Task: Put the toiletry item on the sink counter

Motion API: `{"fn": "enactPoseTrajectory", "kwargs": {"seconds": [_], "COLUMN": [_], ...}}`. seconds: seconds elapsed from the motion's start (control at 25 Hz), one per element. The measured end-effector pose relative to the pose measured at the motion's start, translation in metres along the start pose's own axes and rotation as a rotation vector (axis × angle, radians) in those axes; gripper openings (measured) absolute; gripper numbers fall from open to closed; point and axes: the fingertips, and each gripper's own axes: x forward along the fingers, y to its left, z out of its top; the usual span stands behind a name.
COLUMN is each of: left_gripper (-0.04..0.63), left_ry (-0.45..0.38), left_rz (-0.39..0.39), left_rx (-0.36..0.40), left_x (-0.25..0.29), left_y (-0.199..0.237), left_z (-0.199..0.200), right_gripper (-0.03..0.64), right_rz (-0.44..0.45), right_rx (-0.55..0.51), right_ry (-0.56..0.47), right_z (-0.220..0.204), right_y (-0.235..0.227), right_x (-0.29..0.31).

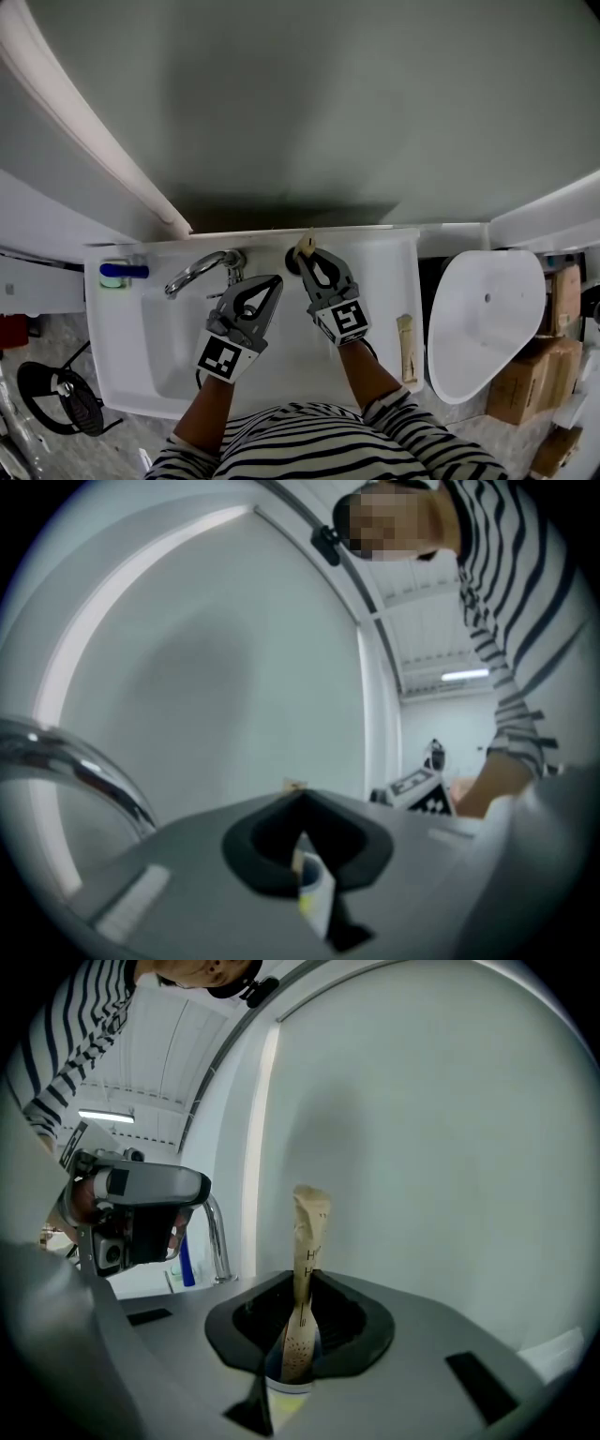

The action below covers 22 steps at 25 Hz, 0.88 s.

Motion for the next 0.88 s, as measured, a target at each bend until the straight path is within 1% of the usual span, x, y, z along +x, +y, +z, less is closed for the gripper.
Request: {"fn": "enactPoseTrajectory", "kwargs": {"seconds": [0.2, 0.24, 0.32, 0.44, 0.64, 0.88], "left_gripper": [0.005, 0.005, 0.005, 0.005, 0.005, 0.005], "left_ry": [-0.012, -0.016, -0.023, -0.029, -0.023, -0.009], "left_rz": [0.005, 0.006, 0.006, 0.006, 0.001, -0.017], "left_rx": [-0.003, -0.005, -0.010, -0.010, 0.002, 0.021], "left_x": [-0.001, -0.001, -0.002, -0.002, -0.004, -0.004], "left_y": [-0.001, -0.001, -0.002, -0.003, -0.005, -0.009], "left_z": [0.004, 0.005, 0.007, 0.010, 0.010, 0.006], "right_gripper": [0.035, 0.048, 0.100, 0.136, 0.152, 0.152], "right_rz": [0.016, 0.021, 0.026, 0.019, 0.020, 0.010], "right_rx": [0.028, 0.037, 0.049, 0.068, 0.070, 0.077], "right_ry": [0.004, 0.005, 0.008, 0.003, 0.005, 0.038], "right_z": [0.001, 0.002, 0.002, 0.004, 0.007, -0.003], "right_y": [0.001, 0.002, 0.002, 0.000, 0.001, -0.002], "right_x": [0.000, 0.000, -0.002, -0.005, -0.009, -0.011]}}
